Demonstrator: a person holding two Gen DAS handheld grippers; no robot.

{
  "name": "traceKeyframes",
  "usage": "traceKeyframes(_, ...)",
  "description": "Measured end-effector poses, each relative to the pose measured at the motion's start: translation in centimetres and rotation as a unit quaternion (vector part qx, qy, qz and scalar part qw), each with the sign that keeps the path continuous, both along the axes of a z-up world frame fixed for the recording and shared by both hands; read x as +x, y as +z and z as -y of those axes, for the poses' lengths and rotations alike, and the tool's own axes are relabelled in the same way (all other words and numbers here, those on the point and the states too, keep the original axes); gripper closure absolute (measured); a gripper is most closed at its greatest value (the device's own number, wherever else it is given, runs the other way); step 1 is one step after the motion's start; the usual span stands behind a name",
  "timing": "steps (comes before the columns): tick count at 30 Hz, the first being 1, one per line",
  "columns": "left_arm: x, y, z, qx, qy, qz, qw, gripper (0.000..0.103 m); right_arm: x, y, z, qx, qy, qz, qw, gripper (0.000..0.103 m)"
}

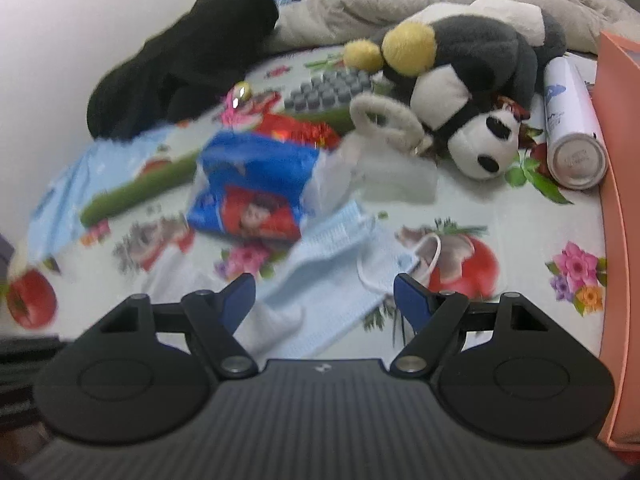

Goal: Organize soft objects
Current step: 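Lift the wipe with left gripper while right gripper regrasps the blue mask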

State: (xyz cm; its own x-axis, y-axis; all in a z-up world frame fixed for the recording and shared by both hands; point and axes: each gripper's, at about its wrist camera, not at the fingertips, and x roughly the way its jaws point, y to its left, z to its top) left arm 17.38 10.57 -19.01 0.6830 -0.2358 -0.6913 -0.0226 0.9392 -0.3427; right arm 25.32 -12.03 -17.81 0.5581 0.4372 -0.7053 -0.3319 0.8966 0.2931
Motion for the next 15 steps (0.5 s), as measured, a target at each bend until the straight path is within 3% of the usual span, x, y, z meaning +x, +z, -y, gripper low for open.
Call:
traceKeyframes(5,-1.1,2.1,-0.9,-0.048,0.015,0.030,0.9983,0.100,2.4,-0.2,-0.1,0.040,-0.029,-0.037,0.998,0.027)
traceKeyframes(7,-1.8,2.8,-0.9,-0.047,0.018,0.041,0.9979,0.101,3.3,-1.1,-1.0,0.015,-0.032,-0.057,0.998,0.041)
traceKeyframes(9,-2.3,3.2,-0.9,-0.043,0.021,0.045,0.9978,0.101,3.4,-1.5,-2.0,-0.015,-0.019,-0.046,0.999,0.044)
traceKeyframes(11,-2.6,3.2,-1.0,-0.045,0.020,0.042,0.9979,0.101,3.1,-1.5,-3.5,-0.070,0.005,-0.022,0.997,0.064)
traceKeyframes(13,-2.8,3.0,-1.1,-0.043,0.017,0.038,0.9982,0.100,2.9,-1.5,-4.0,-0.082,0.016,-0.015,0.996,0.083)
traceKeyframes(15,-2.8,2.8,-1.2,-0.041,0.019,0.035,0.9984,0.096,2.7,-1.4,-3.9,-0.074,0.017,-0.017,0.997,0.087)
